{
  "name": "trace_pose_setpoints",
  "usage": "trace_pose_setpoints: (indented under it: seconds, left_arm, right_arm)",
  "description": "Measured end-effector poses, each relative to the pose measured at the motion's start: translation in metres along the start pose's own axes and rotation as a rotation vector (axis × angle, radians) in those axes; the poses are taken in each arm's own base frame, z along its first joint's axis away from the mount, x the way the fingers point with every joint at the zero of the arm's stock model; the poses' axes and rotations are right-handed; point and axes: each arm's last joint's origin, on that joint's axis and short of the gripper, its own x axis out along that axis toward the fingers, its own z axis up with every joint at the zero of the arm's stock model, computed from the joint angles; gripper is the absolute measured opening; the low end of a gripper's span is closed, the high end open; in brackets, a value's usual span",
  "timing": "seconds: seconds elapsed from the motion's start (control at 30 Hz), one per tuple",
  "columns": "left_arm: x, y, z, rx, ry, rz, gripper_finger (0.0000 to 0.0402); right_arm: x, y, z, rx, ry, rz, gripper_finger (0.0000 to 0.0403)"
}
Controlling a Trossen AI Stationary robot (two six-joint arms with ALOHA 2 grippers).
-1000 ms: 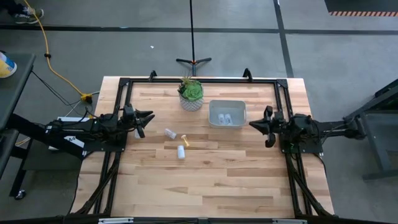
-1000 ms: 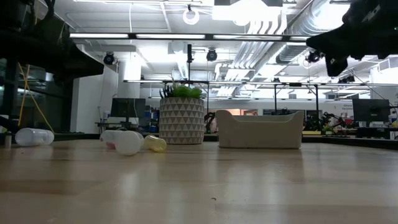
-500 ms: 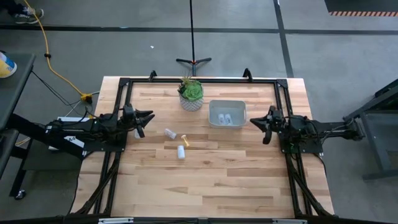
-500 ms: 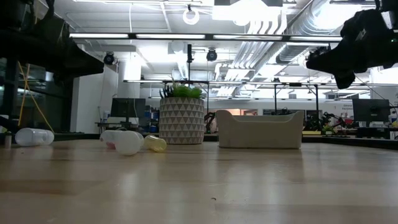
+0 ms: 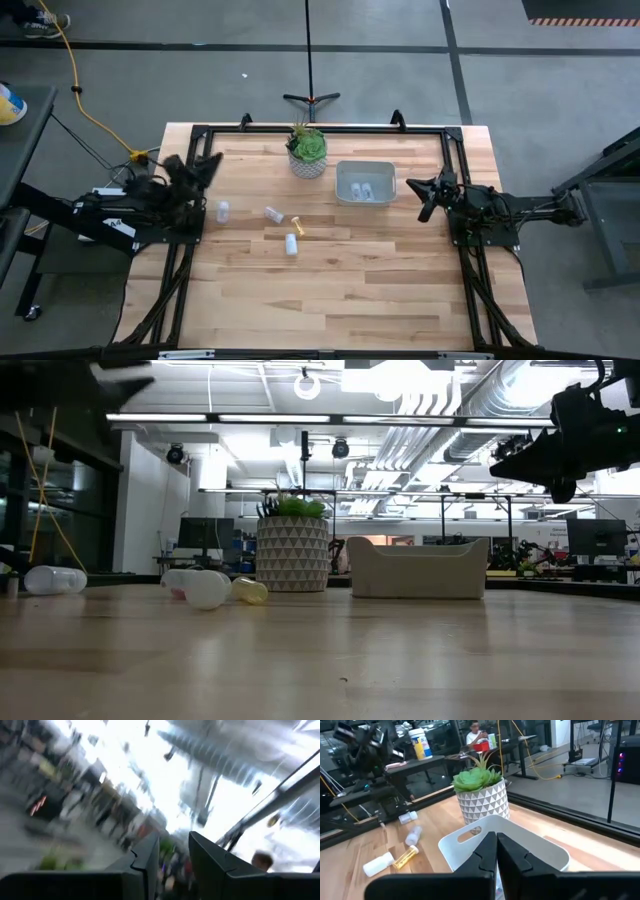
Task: Pick and place pill bottles into a basket
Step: Put the transparent medicine bottle into the gray bin
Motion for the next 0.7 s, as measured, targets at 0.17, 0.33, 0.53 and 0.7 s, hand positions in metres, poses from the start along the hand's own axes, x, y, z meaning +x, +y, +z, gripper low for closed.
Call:
trace_pose_setpoints:
  seconds: [0.17,0.33,0.53,0.7]
  left_arm:
    - [-0.001,-0.004,0.016,0.037,-0.168,0.035,0.0143]
    - [-0.001,0.0,0.013,0.019,-0.165,0.123,0.0143]
    - [0.008,-0.011,0.018,0.007,0.037,0.141,0.0143]
    - [0.019,-0.023,0.023,0.078,0.393,0.276,0.0143]
  right_arm:
    - [0.0,0.0,0.0,0.0,0.0,0.0,0.0006]
    - [0.0,0.0,0.0,-0.001,0.001,0.0,0.0001]
    - [0.0,-0.001,-0.002,-0.013,0.023,0.0,0.0004]
    - [0.0,-0.001,-0.005,-0.029,0.046,-0.009,0.0002]
